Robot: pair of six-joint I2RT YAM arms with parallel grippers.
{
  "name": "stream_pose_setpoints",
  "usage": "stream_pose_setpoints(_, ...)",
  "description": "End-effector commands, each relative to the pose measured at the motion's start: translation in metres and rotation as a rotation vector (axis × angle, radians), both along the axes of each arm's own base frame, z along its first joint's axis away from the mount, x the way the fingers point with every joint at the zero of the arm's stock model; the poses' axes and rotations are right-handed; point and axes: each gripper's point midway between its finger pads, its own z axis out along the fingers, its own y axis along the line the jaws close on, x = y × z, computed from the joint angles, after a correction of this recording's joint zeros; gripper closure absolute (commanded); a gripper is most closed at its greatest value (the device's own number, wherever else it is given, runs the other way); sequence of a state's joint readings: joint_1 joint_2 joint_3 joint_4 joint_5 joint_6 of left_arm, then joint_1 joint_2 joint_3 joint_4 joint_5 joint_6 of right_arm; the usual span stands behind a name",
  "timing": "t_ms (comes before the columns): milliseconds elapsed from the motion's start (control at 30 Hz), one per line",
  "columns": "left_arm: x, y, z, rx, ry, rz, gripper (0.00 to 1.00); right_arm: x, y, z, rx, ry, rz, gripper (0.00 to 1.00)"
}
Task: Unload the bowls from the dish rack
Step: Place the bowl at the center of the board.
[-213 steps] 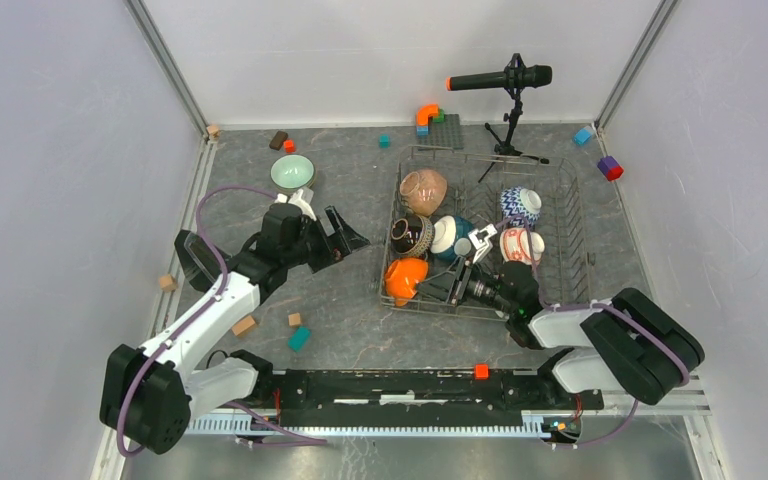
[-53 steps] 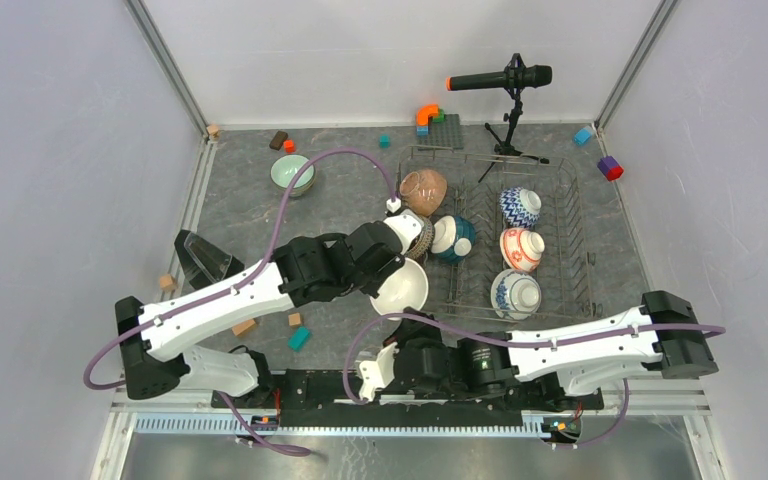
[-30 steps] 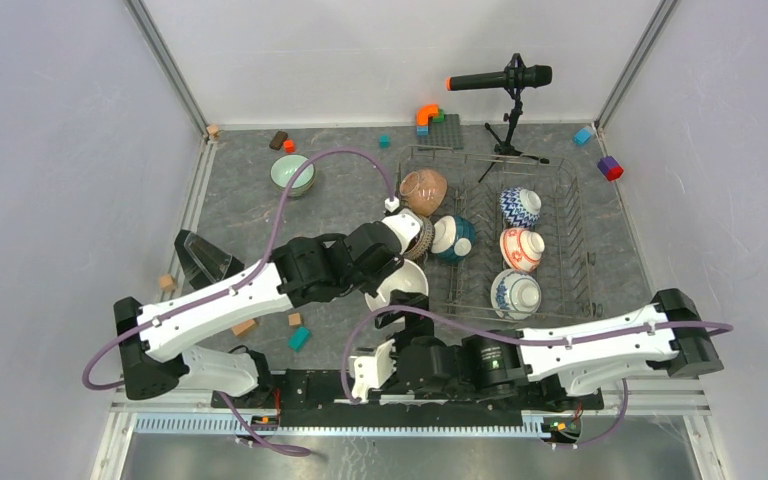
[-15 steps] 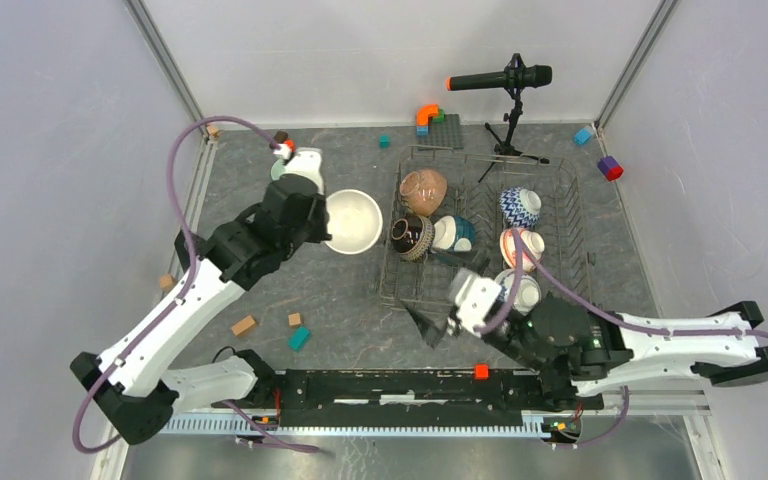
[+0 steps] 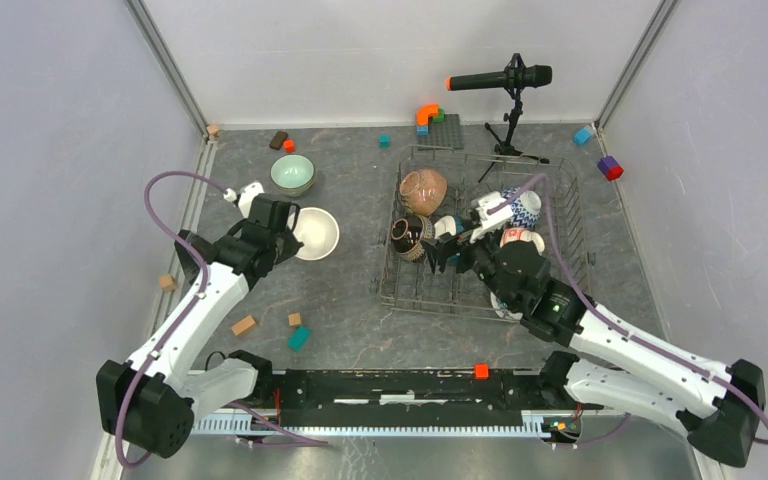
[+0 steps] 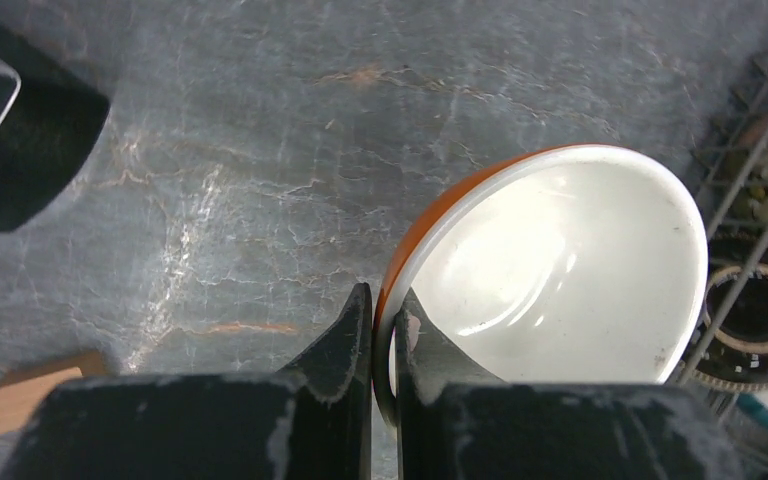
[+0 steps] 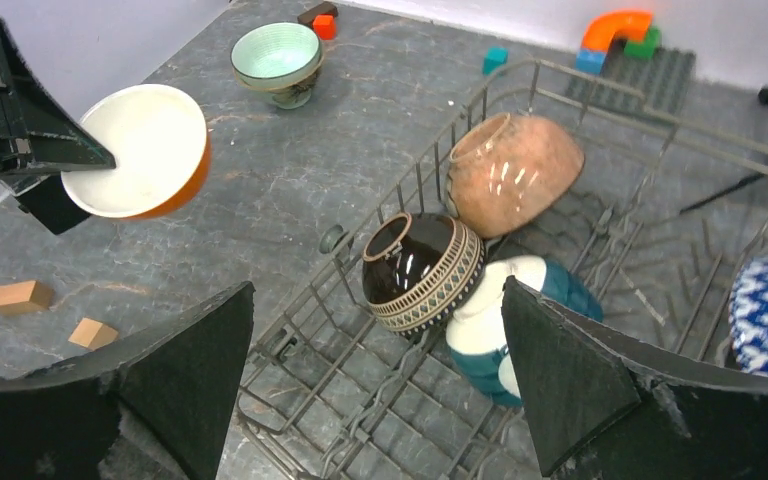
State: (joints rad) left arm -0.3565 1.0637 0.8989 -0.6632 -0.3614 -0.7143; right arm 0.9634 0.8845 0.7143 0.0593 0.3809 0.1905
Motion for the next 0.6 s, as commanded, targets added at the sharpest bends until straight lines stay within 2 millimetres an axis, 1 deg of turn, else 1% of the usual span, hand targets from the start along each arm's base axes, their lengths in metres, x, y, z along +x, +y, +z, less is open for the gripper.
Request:
stream_pose_setpoints(0, 0.021, 0.015, 0.015, -0.149, -0.126, 0.225, 0.98, -0.003, -0.004, 0.006, 0.208, 0.055, 0.013, 0.02)
stream_pose_setpoints(100, 0.022, 0.026, 0.003, -0.183, -0.103, 0.311, 0.98, 0.003, -0.020, -0.011, 0.196, 0.093, -0.071, 0.02)
stream_pose_setpoints(167, 0.025, 0.031, -0.002, -0.196, -0.105, 0.348, 0.98, 0.002, -0.026, -0.018, 0.196, 0.099, -0.089, 0.02)
stream_pose_setpoints(367, 0.032, 0.048, -0.017, -0.212, -0.114, 0.441, 0.98, -0.005, -0.032, -0.035, 0.188, 0.096, -0.080, 0.02)
stream_pose_setpoints(567, 0.040, 0.067, -0.024, -0.203, -0.122, 0.543, 0.98, -0.013, -0.032, -0.048, 0.190, 0.075, -0.036, 0.02)
